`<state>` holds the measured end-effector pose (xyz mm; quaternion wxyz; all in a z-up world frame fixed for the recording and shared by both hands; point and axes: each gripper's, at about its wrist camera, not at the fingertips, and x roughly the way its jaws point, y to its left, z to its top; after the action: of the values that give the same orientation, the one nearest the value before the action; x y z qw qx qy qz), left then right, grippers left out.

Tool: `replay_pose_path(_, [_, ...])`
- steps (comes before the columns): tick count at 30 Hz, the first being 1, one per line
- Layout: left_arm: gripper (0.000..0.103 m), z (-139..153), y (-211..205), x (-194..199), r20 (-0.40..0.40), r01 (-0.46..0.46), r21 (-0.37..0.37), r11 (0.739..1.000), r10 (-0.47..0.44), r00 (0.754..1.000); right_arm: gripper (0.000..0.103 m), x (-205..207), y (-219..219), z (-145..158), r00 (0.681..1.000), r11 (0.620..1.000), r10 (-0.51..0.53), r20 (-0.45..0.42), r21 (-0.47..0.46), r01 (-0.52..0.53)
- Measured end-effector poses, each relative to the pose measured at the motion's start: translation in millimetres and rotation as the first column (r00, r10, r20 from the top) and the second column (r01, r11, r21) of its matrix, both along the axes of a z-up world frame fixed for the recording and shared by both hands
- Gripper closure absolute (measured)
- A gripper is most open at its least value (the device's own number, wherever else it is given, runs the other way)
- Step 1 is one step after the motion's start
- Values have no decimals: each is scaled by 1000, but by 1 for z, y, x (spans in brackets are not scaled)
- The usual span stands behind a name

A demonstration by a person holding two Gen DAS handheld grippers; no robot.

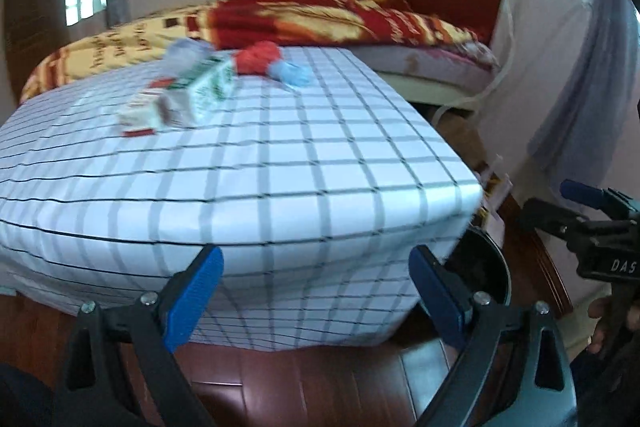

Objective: Collect trash
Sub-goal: 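Move both tools back toward the cartons and mask on the table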

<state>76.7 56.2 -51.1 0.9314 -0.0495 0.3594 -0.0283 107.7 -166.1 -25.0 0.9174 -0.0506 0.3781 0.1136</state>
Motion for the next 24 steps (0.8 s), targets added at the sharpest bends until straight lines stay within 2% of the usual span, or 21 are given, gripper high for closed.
replay_pose_path(9, [8,8,65,1,38,-127,-7,992,127,991,0,29,72,15,996,997,78,50,21,-79])
replay_pose_path(16, [9,8,111,26,41,-205,-2,979,205,978,0,56,115,16,992,993,115,57,13,-116])
replay_pose_path(22, [20,7,143,56,38,-225,5,974,225,974,0,91,148,19,991,991,130,24,34,-131])
replay_pose_path(24, [22,7,152,63,40,-233,3,973,232,972,0,104,163,19,990,991,136,33,8,-136])
